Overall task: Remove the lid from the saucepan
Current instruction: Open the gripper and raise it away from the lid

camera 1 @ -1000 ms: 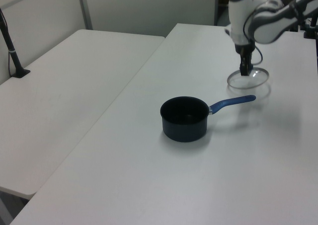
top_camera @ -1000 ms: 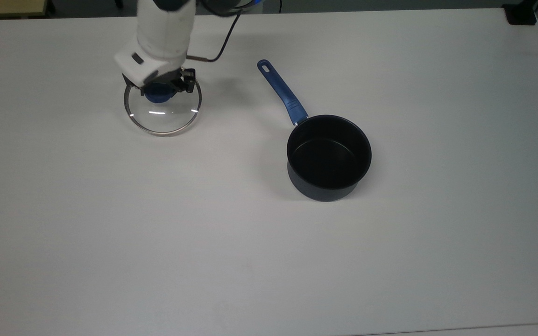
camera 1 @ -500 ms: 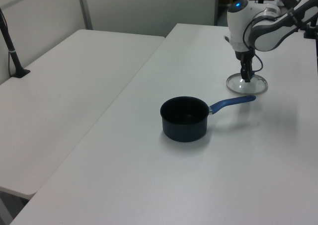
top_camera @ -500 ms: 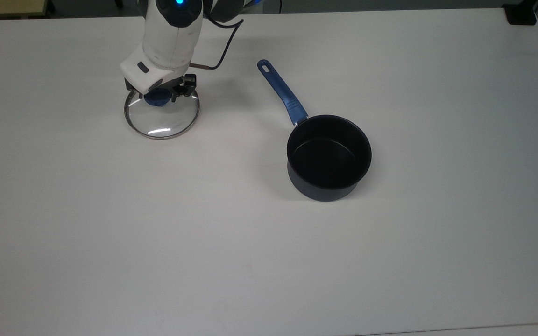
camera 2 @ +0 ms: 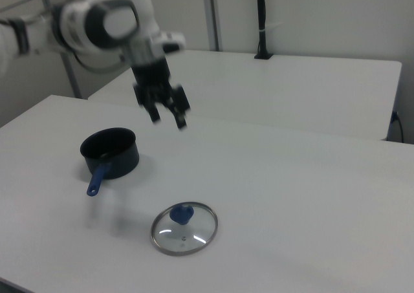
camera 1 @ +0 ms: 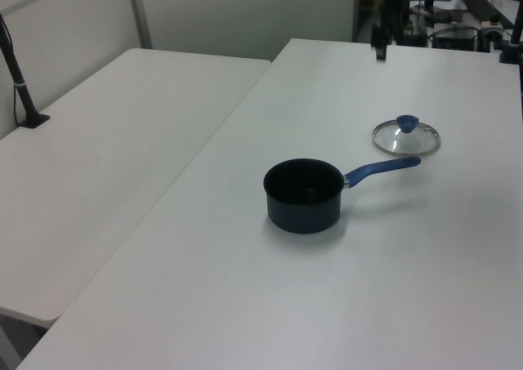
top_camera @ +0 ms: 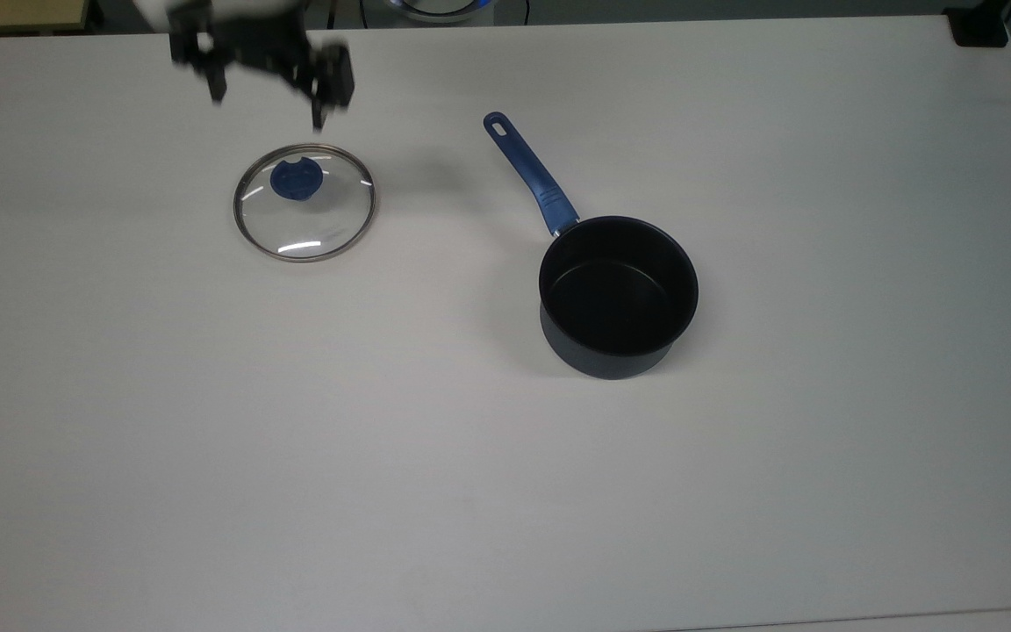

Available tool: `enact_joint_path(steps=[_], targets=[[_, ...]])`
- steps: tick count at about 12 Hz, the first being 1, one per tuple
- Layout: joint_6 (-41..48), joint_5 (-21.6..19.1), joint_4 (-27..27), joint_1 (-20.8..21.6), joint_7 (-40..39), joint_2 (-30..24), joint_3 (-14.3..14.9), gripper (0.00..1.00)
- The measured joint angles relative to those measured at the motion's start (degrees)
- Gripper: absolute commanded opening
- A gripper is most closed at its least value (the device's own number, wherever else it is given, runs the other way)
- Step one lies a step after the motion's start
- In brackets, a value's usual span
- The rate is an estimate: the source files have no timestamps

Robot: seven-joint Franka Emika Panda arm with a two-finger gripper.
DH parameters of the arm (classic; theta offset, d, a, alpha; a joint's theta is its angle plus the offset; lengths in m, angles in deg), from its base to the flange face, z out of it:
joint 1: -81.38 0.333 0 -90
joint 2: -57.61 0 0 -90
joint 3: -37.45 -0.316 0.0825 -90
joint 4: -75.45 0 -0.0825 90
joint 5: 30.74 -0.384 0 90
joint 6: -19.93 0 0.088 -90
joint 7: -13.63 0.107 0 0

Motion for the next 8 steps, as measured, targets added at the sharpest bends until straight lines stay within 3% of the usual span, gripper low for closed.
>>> enact_joint_path(steps=[1, 3, 5, 8], targets=[[3.6, -4.0, 3.2, 0.0, 0.0, -2.0, -0.1, 1.00], [6.0, -8.8, 4.7, 0.3, 0.2, -5.8, -0.2, 1.00], [6.1, -9.7, 4.4, 1.5, 0.1, -7.1, -0.3, 1.00], [6.1, -9.7, 3.9, 1.8, -7.9, -6.6, -0.3, 1.00]])
